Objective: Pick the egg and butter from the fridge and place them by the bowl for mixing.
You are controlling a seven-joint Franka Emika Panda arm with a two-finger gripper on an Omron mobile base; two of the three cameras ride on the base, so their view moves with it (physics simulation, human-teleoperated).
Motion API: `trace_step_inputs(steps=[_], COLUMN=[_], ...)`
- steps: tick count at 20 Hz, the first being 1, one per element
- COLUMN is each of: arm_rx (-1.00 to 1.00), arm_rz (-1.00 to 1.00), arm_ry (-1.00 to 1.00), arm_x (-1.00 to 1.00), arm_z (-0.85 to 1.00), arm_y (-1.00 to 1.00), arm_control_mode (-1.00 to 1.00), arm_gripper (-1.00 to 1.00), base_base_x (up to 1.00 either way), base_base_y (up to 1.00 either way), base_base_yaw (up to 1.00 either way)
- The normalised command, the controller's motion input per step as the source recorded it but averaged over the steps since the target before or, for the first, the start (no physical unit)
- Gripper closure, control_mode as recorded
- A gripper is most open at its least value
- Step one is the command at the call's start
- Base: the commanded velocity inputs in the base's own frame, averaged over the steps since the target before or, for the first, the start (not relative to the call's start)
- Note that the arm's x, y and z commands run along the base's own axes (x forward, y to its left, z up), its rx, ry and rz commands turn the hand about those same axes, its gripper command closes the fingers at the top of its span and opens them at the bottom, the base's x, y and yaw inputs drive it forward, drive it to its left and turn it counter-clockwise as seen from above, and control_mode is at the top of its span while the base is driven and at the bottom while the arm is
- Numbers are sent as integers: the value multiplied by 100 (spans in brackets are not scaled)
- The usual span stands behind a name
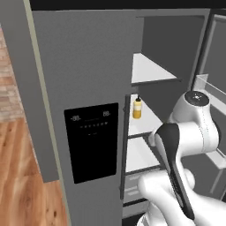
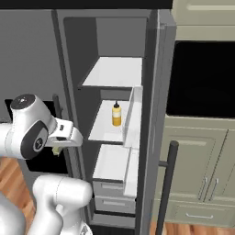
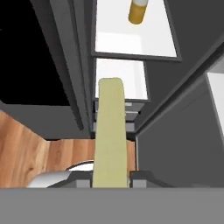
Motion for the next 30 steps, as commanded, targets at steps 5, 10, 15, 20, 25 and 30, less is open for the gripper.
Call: trace_step_inputs(steps=[5, 10, 15, 20, 25, 30], arm_rx=[0, 0, 0, 0, 0, 0], arm_rz=[0, 0, 0, 0, 0, 0], arm_ry=[0, 0, 0, 0, 0, 0], arm_x=[0, 0, 0, 0, 0, 0], arm_z=[0, 0, 0, 0, 0, 0], arm_y=[0, 0, 0, 0, 0, 0], arm_control_mode=[100, 100, 100, 100, 100, 100], arm_gripper=[100, 100, 100, 100, 100, 100], base_base_x=[-38, -25, -22, -19, -7, 0], base_base_y=[77, 44, 36, 34, 32, 34], base_base_yaw=[28, 79, 86, 86, 87, 81])
